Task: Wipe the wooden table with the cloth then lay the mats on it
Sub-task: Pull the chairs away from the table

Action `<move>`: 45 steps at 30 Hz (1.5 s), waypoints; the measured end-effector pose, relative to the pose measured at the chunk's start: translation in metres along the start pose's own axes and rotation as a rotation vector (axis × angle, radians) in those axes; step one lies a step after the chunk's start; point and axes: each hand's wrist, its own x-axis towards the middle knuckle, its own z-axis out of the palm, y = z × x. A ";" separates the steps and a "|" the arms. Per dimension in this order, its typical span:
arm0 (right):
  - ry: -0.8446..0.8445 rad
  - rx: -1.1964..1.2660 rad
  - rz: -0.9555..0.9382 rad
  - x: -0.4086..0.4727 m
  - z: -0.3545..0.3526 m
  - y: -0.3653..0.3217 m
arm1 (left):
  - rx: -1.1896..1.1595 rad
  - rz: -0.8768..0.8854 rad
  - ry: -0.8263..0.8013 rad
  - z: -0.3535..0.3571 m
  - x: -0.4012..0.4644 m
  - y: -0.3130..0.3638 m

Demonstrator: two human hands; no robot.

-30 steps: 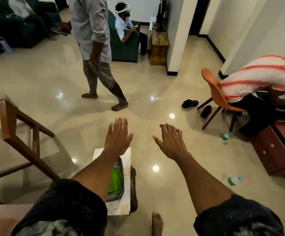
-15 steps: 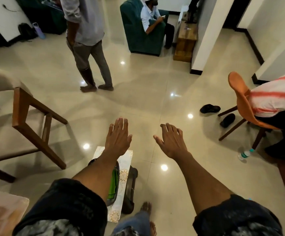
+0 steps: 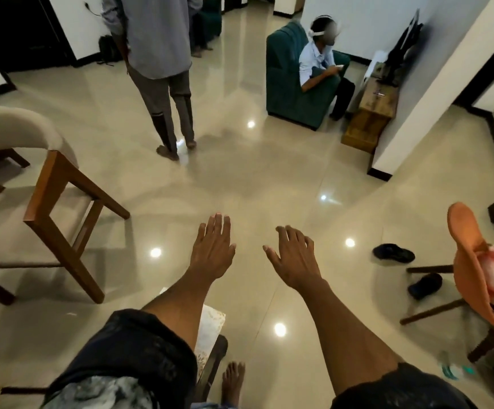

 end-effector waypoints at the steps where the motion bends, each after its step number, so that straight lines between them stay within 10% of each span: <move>1: 0.004 -0.001 -0.014 0.015 -0.004 0.002 | -0.024 -0.018 0.009 -0.003 0.010 -0.001; 24: -0.008 -0.056 -0.486 0.344 -0.031 0.018 | -0.083 -0.505 0.086 -0.035 0.203 -0.051; 45: -0.132 -0.031 -0.886 0.543 0.029 -0.192 | -0.169 -0.970 -0.054 -0.031 0.268 -0.247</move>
